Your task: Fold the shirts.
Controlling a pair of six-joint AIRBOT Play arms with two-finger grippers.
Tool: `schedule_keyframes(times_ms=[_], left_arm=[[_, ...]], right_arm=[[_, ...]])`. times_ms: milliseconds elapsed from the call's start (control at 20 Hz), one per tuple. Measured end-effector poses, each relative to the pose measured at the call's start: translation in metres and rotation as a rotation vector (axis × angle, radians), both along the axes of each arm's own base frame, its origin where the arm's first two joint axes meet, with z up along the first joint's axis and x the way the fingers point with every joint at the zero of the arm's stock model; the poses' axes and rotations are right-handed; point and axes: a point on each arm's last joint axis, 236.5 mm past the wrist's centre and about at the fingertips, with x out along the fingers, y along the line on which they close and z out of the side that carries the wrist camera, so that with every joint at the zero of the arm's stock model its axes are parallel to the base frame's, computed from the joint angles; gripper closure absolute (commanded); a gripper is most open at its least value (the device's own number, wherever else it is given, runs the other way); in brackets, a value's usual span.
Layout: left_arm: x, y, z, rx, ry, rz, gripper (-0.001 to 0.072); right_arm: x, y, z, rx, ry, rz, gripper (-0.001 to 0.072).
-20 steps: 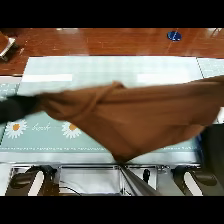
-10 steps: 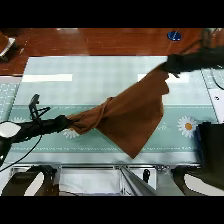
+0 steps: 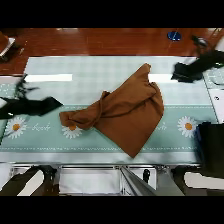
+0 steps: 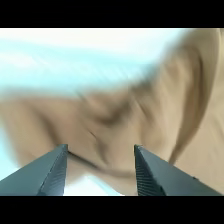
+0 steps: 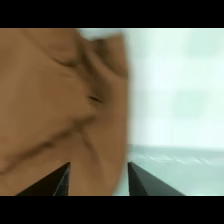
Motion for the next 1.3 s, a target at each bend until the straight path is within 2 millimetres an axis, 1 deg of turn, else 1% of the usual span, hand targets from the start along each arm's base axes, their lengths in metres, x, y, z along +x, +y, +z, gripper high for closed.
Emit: schedule_keyframes(times_ms=[50,100,150,200,250,400,450,550,650,700,750,850,1000,1100,1200,1300], left_arm=[[0.003,0.015,0.011,0.016,-0.014,0.035,0.02],[0.002,0.026,0.017,0.017,-0.011,0.062,0.02],[-0.002,0.029,0.018,0.008,0.007,0.066,0.0201],[-0.006,0.031,0.014,-0.002,0.032,0.055,0.0201],[-0.009,0.028,0.009,-0.018,0.054,0.025,0.0201],[-0.019,-0.002,-0.008,-0.143,0.136,-0.122,0.0201],[-0.02,-0.01,-0.016,-0.18,0.165,-0.153,0.0201],[-0.029,-0.024,-0.036,-0.231,0.256,-0.212,0.0201],[-0.039,-0.03,-0.056,-0.252,0.346,-0.246,0.0201],[-0.043,-0.029,-0.066,-0.247,0.388,-0.254,0.0201],[-0.047,-0.028,-0.073,-0.239,0.421,-0.262,0.02],[-0.053,-0.016,-0.084,-0.184,0.48,-0.279,0.0201],[-0.049,0.01,-0.089,-0.089,0.511,-0.271,0.02],[-0.045,0.022,-0.091,-0.065,0.518,-0.25,0.0201],[-0.045,0.022,-0.095,-0.077,0.534,-0.24,0.0201],[-0.046,0.01,-0.102,-0.125,0.554,-0.231,0.0201]], right_arm=[[-0.018,-0.017,-0.001,-0.003,0.0,-0.049,0.0292],[-0.036,-0.026,-0.005,0.017,-0.012,-0.096,0.0293],[-0.055,-0.027,-0.015,0.046,-0.014,-0.133,0.0293],[-0.075,-0.024,-0.027,0.084,-0.017,-0.166,0.0293],[-0.092,-0.02,-0.042,0.116,-0.013,-0.192,0.0294],[-0.144,0.01,-0.082,0.247,0.058,-0.223,0.0295],[-0.156,0.019,-0.09,0.277,0.079,-0.222,0.0296],[-0.173,0.033,-0.099,0.33,0.116,-0.215,0.0296],[-0.185,0.041,-0.104,0.358,0.142,-0.203,0.0296],[-0.188,0.045,-0.105,0.372,0.15,-0.2,0.0296],[-0.192,0.047,-0.105,0.38,0.16,-0.193,0.0296],[-0.195,0.05,-0.106,0.391,0.168,-0.19,0.0296],[-0.198,0.053,-0.106,0.401,0.175,-0.183,0.0296],[-0.199,0.054,-0.106,0.404,0.178,-0.182,0.0296],[-0.199,0.054,-0.106,0.405,0.179,-0.182,0.0296],[-0.199,0.054,-0.106,0.404,0.177,-0.183,0.0296]])
